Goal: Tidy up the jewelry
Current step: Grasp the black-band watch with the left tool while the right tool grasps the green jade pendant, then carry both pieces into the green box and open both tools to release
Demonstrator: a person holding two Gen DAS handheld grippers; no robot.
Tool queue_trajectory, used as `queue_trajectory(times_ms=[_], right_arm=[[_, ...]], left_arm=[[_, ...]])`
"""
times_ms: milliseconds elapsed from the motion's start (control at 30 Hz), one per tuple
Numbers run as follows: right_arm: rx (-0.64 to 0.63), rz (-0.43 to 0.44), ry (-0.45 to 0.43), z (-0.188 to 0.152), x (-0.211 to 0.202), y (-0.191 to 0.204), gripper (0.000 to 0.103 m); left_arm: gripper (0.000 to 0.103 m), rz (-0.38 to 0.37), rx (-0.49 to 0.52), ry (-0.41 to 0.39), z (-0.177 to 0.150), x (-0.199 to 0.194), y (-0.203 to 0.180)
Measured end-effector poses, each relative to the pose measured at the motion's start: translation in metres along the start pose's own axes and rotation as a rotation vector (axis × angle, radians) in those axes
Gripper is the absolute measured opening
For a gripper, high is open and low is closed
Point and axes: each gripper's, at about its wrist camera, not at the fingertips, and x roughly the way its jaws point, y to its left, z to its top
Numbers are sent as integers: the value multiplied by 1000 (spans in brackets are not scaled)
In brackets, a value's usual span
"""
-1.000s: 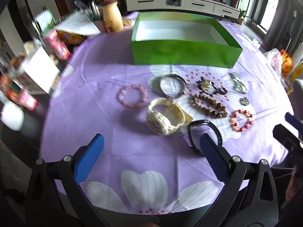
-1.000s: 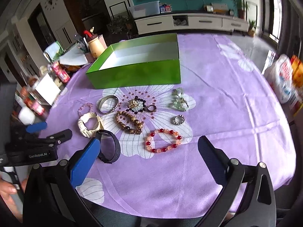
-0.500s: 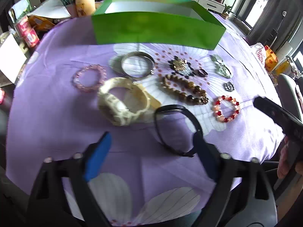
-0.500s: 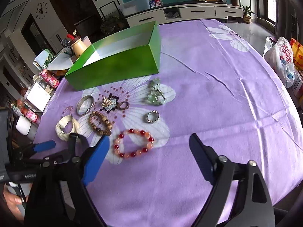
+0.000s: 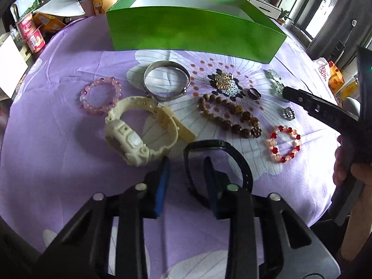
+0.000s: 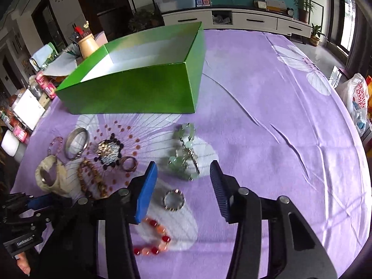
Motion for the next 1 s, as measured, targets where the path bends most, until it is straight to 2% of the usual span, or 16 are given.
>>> queue_trajectory(times_ms=[33, 100, 267, 333, 433, 500, 733, 1000], right_arm=[[-5, -3, 3, 2, 3, 0, 45], [-17, -13, 11, 5, 10, 1, 39], [-74, -57, 4, 7, 16, 8, 27], [-85, -60, -2, 6, 16, 9, 21], [-81, -39, -15, 3, 13, 9, 18], [-73, -25, -32, 2, 8, 9, 10], [-67, -16, -80, -2, -17, 8, 7], [-72, 8, -162, 7, -54, 12, 5]], left_arm=[[18, 5, 10, -3, 1, 1, -1], [13, 8, 20, -9, 1, 1, 0], [5, 10, 32, -18, 2, 1, 2], [4, 0, 29, -21, 2, 0, 2], [3, -9, 39, -32, -1, -3, 1], [3, -17, 49, -39, -2, -8, -1], [3, -64, 51, -67, -2, -22, -4], [3, -102, 63, -148, 12, -56, -9]])
